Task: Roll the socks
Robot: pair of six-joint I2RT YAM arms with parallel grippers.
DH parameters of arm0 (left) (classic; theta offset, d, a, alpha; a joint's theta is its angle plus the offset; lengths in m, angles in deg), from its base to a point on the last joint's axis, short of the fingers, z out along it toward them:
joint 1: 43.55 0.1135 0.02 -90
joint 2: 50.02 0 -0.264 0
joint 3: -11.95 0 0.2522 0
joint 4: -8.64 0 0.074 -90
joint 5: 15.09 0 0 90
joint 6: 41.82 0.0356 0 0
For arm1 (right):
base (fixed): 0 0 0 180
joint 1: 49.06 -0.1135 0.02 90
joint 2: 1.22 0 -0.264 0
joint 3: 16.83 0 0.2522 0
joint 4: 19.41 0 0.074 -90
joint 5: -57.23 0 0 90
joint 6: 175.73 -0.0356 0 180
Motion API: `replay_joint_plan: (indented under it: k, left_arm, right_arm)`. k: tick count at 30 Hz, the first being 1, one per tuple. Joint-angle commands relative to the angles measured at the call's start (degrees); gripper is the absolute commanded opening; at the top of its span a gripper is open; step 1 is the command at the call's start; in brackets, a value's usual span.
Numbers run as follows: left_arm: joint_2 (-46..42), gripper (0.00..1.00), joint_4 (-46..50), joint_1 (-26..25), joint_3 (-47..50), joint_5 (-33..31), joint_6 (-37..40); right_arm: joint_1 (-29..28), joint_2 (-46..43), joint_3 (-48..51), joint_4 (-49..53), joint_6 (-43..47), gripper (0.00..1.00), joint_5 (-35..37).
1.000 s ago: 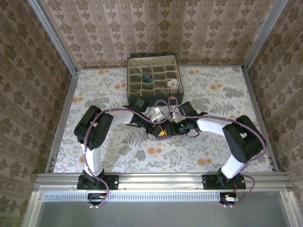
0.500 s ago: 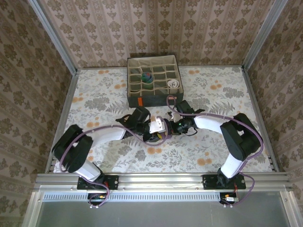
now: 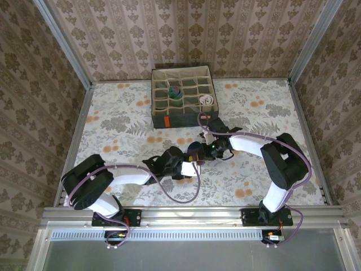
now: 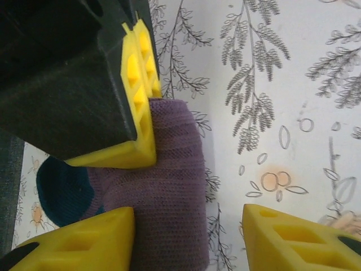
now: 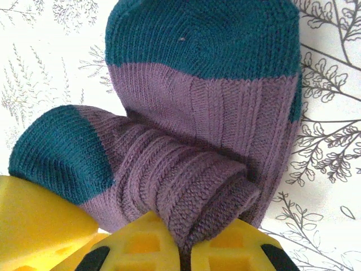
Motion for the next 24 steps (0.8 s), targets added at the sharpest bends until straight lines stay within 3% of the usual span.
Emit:
replay_joint_plan:
  k: [1,8,13,17,20,24]
  left_arm:
    - [2.46,0.53,-3.88,-0.25,-0.69,-2.73,0.43]
    - [6.89,0.49,-3.46,0.53,-0.82,-3.66,-1.5]
    - [4.78,0.19,6.89,3.94,-2.74,5.06,-6.31]
    - [4.02,0.0,15.71,5.49,-5.9,10.39,-10.16]
    - [3.22,0.0,18.25,5.44,-6.47,11.53,-12.69]
    - [3.25,0.0,24.36,5.43,-9.16,13.22,-17.39]
  right_arm:
    - [0.17,4.22,1.11,7.61,0.44,0.0,5.2]
    - [0.34,5.31,-0.04,9.46,1.76,0.0,0.36]
    - [1.17,4.27,-0.31,11.91,3.2,0.02,-3.32]
    - [1.83,0.31,0.21,10.78,3.98,0.19,-4.36]
    - [2.27,-4.21,0.68,10.01,4.1,0.37,-2.07]
    - [2.8,-10.52,3.28,4.49,3.1,0.4,1.64]
